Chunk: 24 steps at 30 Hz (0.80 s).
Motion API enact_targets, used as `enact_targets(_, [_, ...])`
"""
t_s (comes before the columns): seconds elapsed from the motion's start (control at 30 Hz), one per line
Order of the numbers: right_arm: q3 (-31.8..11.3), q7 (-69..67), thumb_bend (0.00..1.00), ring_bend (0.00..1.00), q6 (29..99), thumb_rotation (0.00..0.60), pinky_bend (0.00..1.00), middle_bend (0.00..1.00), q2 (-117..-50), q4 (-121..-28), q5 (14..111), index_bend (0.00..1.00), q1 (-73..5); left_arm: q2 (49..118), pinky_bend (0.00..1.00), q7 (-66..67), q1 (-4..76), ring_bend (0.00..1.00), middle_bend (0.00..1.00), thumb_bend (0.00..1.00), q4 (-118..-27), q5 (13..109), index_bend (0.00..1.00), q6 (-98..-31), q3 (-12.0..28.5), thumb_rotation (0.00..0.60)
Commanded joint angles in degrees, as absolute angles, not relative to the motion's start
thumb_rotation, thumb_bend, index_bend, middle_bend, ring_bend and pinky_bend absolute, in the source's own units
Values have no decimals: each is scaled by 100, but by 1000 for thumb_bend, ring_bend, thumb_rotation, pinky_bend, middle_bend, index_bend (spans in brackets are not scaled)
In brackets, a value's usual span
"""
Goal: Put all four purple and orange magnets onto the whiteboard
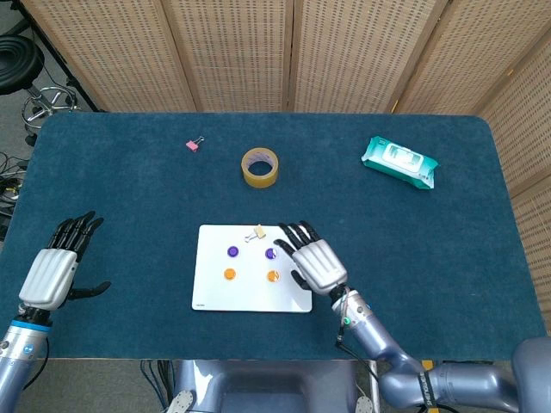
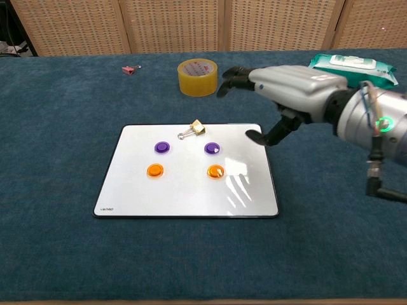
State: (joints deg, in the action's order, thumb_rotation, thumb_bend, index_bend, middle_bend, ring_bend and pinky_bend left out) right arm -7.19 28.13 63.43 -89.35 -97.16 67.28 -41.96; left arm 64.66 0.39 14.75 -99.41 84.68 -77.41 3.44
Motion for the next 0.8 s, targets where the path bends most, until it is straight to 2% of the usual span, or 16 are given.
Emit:
enact_targets(0.03, [-457,2318,133,0,6900,600,0,0,-8430,-9825,7268,9,-3696,6559,0,183,1433,0,0,45,-9860,8486,0,-7814,321,600])
enact_targets(0.1, [-356,2065,13,0,7095,600,0,0,-8247,-9785,7475,0,-3508,6611,0,267,1405,0,0,44,-9825,8471,0,-7865,323,600])
enact_targets(0.13, [-304,1919,0,0,7211,600,0,0,-8150,-9748,7572,0,-3398,6635,0,312,1391,0,0,44,-9808,8467,0,-7897,327,600])
enact_targets(0.43, [297,750,0,0,8451,600,0,0,-7325,-8925,8185,0,-2097,6905,0,635,1200,0,0,43,-9566,8311,0,-8225,391,600])
enact_targets(0.63, [411,151,0,0,8788,600,0,0,-7138,-8419,8085,0,-1456,6976,0,683,1098,0,0,43,-9512,8354,0,-8343,342,600])
enact_targets(0.8, [364,-74,0,0,8822,600,0,0,-7075,-8321,8088,0,-1233,6976,0,703,1069,0,0,43,-9537,8422,0,-8375,318,600])
